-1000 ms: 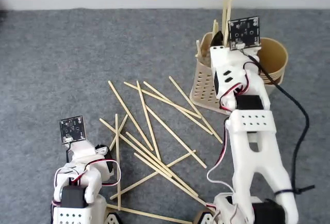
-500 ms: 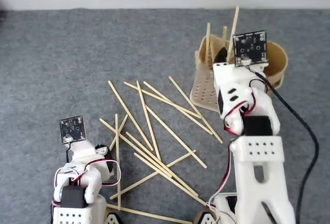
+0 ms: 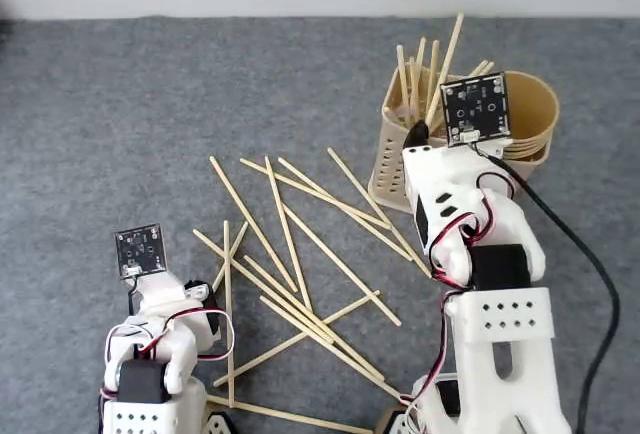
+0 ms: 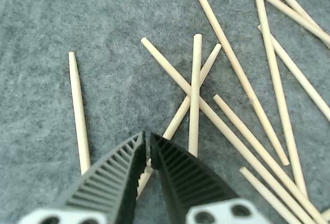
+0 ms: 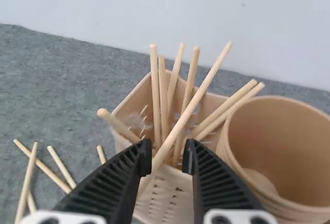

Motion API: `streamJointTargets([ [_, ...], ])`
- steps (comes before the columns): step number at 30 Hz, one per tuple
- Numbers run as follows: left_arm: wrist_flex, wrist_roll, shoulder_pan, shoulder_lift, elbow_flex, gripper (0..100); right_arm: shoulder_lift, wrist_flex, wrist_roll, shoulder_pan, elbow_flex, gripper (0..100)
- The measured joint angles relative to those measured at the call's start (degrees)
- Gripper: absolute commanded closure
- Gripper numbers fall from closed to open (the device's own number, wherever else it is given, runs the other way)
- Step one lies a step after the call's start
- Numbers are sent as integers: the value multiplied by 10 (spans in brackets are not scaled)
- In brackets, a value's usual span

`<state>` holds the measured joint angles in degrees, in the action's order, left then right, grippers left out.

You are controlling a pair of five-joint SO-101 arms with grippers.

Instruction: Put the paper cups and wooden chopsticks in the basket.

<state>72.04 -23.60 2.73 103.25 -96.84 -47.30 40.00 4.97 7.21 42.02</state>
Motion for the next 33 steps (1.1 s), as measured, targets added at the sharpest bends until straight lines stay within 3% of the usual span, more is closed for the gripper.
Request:
streamJointTargets([
  [10, 0, 0, 0, 0, 0, 986, 0, 40, -81, 1, 0, 889],
  [14, 0, 0, 0, 0, 0, 986, 0, 57, -96, 5, 0, 986],
  [22, 0, 0, 0, 0, 0, 986, 0, 64, -97, 13, -1, 990],
  [33, 0, 0, 0, 0, 0, 986, -125, 204, -45, 18, -1, 990],
])
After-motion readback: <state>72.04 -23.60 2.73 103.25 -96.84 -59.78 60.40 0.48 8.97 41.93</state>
